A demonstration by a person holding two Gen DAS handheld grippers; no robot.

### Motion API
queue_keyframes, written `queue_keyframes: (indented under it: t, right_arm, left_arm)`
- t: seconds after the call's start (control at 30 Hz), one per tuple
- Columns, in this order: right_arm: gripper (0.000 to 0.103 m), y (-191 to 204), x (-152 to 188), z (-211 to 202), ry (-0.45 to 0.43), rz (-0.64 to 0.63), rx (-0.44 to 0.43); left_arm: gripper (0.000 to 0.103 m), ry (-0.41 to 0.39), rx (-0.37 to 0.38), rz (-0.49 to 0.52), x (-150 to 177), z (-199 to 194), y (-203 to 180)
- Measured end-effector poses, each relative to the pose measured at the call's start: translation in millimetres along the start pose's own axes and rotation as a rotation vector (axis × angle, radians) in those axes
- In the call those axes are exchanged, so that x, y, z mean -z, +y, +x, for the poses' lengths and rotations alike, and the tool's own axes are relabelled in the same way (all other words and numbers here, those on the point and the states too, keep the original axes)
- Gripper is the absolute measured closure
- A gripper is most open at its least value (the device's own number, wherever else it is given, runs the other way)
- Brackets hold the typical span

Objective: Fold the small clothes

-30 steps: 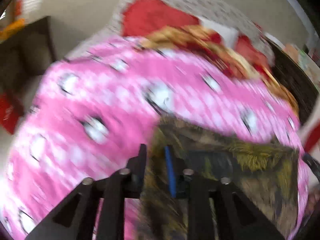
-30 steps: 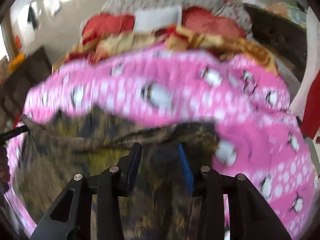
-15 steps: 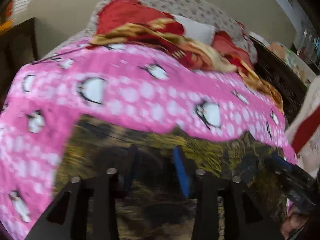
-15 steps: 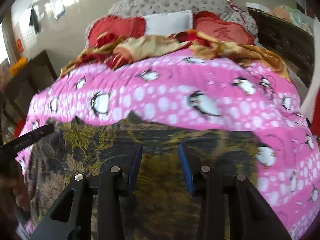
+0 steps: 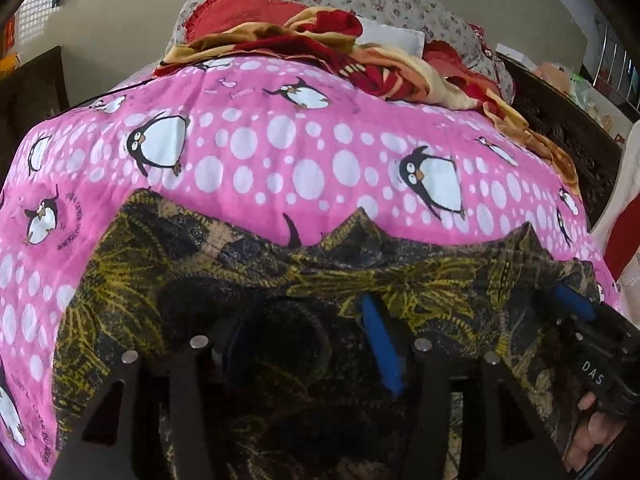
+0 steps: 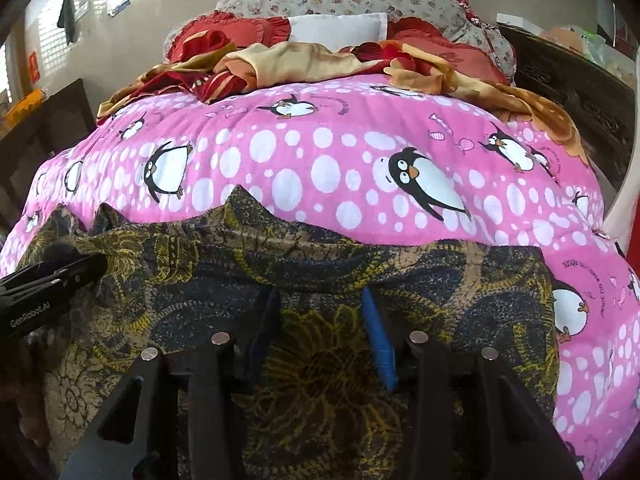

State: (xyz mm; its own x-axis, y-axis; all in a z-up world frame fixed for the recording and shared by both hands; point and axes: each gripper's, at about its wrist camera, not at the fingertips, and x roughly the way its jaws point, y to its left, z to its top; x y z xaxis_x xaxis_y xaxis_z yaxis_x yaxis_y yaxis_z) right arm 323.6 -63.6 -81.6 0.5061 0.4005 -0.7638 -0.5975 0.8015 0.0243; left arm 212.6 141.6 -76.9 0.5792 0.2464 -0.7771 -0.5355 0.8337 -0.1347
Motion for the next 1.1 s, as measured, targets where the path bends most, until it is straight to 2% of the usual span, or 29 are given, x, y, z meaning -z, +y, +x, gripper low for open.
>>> queue_keyframes:
  t: [0.43,0.57,0.63,0.7,0.73,0.8,0.83,0.9,0.93,0.97,1.03,1.07,1.1]
  right_arm:
    - [0.068,1.1,3.1,-3.6,-0.009,0.004,-0.022]
    - [0.066,10.4,2.7,-4.1,0.012,-0.038,0.024]
    - [0.065,14.4,-4.7,-7.2,0.079,-0.063,0.041]
    - [0.065,14.4,-9.3,-18.4,0.115,-0.019,0.035]
    - [0.065,15.6,-9.2,-29.1,0.104,0.004,0.016]
    - [0.065,26.0,-2.2,-55.5,0.048,0.018,-0.017]
    - [0.065,33.4,3.6,-65.3,0.030,0.016,-0.030]
    - [0.065,54.6,19.3,-73.2,0.033,-0.006,-0.082]
    - [0.065,63.4,26.0,-71.1,0.048,-0.018,-0.095]
    - [0.065,74.3,35.1,-63.7,0.078,-0.038,-0.096]
    - [0.065,89.0,50.5,-43.1,0.150,-0.103,-0.047]
    - [0.065,92.7,52.6,-46.6,0.115,-0.134,-0.033]
    - [0.065,94.2,51.6,-49.5,0.116,-0.149,-0.024]
  left_arm:
    - [0.043,0.006,-0.008,0.019,1.3,0.2,-3.2]
    - [0.042,0.042,-0.007,0.044,-2.2,-3.4,-4.6]
    - [0.042,0.068,0.017,0.053,-3.9,-19.9,3.3]
    - [0.042,0.020,0.030,0.052,0.2,-46.3,17.7]
    - [0.042,-0.007,0.006,0.050,4.7,-62.1,27.9]
    - [0.042,-0.009,0.003,0.010,16.5,-78.2,46.4]
    - [0.042,0.035,0.011,-0.017,27.1,-77.7,56.7]
    - [0.042,0.107,-0.008,0.001,43.0,-63.9,62.0]
    - [0.039,0.108,-0.013,0.026,47.3,-59.7,60.7]
    - [0.037,0.084,-0.021,0.059,49.0,-60.2,57.7]
    - [0.037,0.106,-0.034,0.074,45.9,-60.8,54.6]
    - [0.037,0.120,-0.027,0.060,42.9,-64.4,55.7]
    - [0.037,0.123,-0.011,0.041,39.5,-71.4,58.0]
